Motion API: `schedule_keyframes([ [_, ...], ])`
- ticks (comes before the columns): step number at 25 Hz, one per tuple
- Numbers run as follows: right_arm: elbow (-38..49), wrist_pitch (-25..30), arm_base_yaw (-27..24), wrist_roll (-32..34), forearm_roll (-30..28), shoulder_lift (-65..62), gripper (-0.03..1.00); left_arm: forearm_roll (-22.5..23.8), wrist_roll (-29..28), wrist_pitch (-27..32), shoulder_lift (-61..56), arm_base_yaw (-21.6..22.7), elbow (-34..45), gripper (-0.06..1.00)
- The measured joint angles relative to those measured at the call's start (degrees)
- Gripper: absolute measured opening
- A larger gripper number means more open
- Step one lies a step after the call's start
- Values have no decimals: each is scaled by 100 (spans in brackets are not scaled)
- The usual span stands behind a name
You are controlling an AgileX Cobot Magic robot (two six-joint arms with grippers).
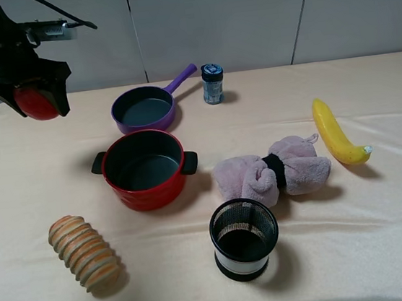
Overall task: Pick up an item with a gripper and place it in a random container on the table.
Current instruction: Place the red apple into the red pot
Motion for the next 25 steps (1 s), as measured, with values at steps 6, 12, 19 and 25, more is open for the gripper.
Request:
schedule_keyframes([
  [6,0,0,0,0,0,0,69,44,0,5,-227,-158,0,72],
  [12,0,0,0,0,5,0,69,44,0,5,-259,-774,0,72],
  [19,0,0,0,0,5,0,69,12,0,5,-259,-1505,0,72],
  [25,0,0,0,0,5,0,69,44,-44,-28,-259,-1962,0,72],
])
